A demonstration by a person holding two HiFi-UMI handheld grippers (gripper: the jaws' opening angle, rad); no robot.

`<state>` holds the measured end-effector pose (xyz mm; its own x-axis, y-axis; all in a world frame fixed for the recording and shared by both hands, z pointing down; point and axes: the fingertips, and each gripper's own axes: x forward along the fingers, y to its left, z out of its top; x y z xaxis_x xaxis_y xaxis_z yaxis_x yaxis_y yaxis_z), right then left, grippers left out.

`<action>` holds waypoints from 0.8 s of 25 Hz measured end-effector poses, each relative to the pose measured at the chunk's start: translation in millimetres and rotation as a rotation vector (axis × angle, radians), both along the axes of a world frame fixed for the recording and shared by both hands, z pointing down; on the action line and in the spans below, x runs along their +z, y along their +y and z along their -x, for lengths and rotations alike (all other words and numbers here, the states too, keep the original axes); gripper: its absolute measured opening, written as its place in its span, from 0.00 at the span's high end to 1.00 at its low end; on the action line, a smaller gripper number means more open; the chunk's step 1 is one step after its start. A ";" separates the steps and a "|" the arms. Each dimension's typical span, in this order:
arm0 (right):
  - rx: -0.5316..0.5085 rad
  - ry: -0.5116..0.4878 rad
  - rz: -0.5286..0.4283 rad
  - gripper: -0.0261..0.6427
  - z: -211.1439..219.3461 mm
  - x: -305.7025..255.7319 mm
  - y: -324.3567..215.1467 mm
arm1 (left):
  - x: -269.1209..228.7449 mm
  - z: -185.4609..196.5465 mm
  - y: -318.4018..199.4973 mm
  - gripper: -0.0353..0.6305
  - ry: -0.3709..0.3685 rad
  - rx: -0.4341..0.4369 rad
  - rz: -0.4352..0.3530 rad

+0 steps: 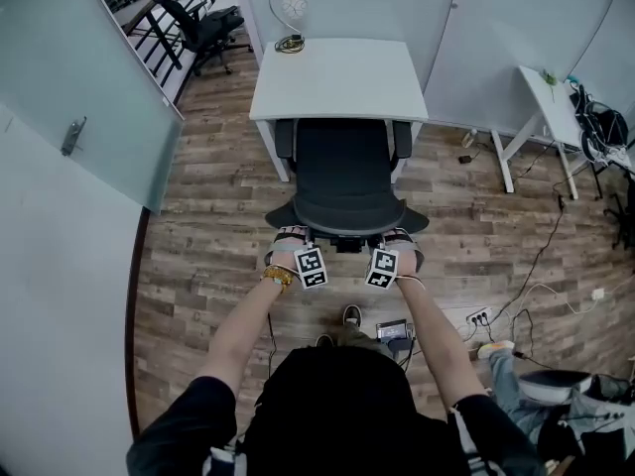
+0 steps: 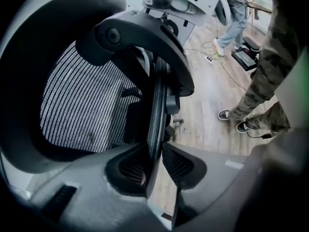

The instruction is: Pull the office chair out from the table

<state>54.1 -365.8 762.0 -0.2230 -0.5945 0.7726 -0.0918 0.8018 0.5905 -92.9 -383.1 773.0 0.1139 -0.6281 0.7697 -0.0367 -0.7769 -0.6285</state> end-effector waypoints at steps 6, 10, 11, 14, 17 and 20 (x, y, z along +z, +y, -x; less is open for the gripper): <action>0.028 -0.005 0.004 0.83 9.6 1.9 16.4 | 0.4 8.1 16.8 0.79 0.009 0.012 0.000; 0.029 0.000 0.003 0.83 16.8 4.0 28.8 | 1.6 14.6 26.3 0.79 0.002 0.009 -0.001; 0.028 -0.001 0.003 0.83 19.1 3.8 31.9 | 1.4 16.7 28.5 0.79 0.001 0.010 -0.001; 0.039 -0.009 0.008 0.83 22.5 3.9 41.7 | 0.9 20.1 36.6 0.79 0.003 0.015 -0.006; 0.069 -0.018 0.030 0.83 22.5 7.0 45.0 | 1.4 20.9 41.7 0.79 0.004 0.020 -0.016; 0.078 -0.009 0.049 0.83 21.7 6.0 49.9 | 1.9 18.7 47.8 0.79 0.007 0.022 -0.015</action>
<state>32.5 -315.9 768.0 -0.1845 -0.5718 0.7993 -0.1600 0.8199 0.5496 -111.6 -335.3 774.9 0.1326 -0.6371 0.7592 -0.0243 -0.7679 -0.6401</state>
